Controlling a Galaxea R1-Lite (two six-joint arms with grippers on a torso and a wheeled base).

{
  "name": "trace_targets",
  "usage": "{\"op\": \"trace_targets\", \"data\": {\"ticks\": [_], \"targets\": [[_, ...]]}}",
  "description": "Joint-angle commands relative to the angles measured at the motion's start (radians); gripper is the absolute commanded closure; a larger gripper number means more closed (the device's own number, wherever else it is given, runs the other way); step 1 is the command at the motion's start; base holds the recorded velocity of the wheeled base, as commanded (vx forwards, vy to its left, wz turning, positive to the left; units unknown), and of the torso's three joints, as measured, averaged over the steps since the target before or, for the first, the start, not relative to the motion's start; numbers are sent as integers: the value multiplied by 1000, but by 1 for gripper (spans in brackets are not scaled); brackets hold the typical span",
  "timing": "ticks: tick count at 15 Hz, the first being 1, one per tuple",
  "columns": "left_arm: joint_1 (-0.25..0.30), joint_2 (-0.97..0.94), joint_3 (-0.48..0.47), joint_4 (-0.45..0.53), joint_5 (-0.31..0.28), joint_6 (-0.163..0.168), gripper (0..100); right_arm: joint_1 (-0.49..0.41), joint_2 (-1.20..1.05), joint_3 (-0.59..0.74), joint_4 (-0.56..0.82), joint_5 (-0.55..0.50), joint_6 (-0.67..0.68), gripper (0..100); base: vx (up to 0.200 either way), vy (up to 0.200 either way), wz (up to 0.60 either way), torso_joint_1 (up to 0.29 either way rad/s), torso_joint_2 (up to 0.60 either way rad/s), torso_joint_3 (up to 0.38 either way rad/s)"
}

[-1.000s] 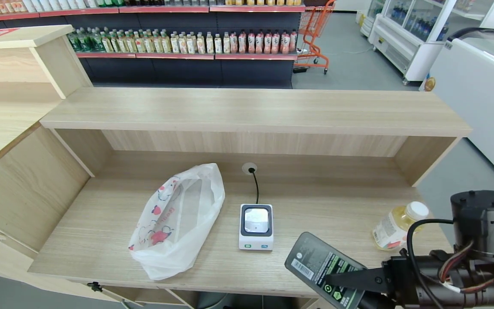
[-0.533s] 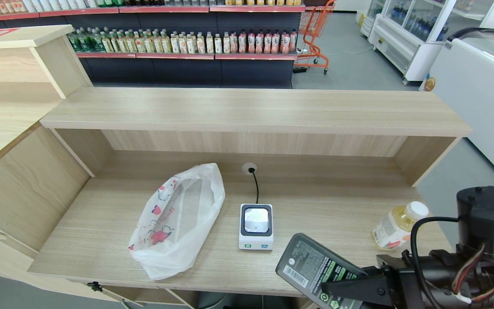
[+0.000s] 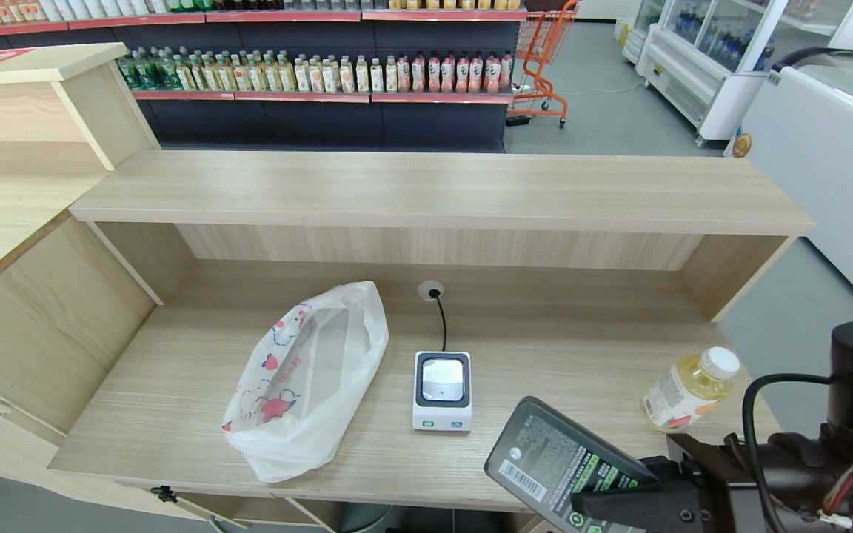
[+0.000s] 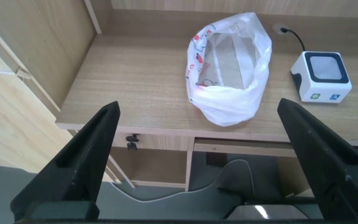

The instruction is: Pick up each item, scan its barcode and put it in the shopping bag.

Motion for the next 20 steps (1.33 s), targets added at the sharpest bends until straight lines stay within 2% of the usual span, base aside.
{"op": "trace_targets", "data": {"ticks": [1, 13, 14, 16, 17, 18, 19, 20], "targets": [[0, 1, 0, 0, 0, 0, 0, 2, -32, 2, -1, 15, -3, 100, 0, 0, 0, 0, 0, 0], [0, 1, 0, 0, 0, 0, 0, -1, -83, 30, 4, 48, 8, 100, 0, 0, 0, 0, 0, 0], [0, 1, 0, 0, 0, 0, 0, -13, -75, 18, 11, 47, 124, 100, 0, 0, 0, 0, 0, 0], [0, 1, 0, 0, 0, 0, 0, -99, -88, 8, 7, -27, 654, 100, 0, 0, 0, 0, 0, 0], [2, 1, 0, 0, 0, 0, 0, -119, -175, 10, -12, -133, 930, 100, 0, 0, 0, 0, 0, 0], [0, 1, 0, 0, 0, 0, 0, -140, -279, 21, 1, -287, 1135, 100, 0, 0, 0, 0, 0, 0], [0, 1, 0, 0, 0, 0, 0, -166, -328, 41, 54, -335, 1341, 100, 0, 0, 0, 0, 0, 0], [0, 1, 0, 0, 0, 0, 0, -177, -341, 19, 74, -338, 1491, 100, 0, 0, 0, 0, 0, 0]]}}
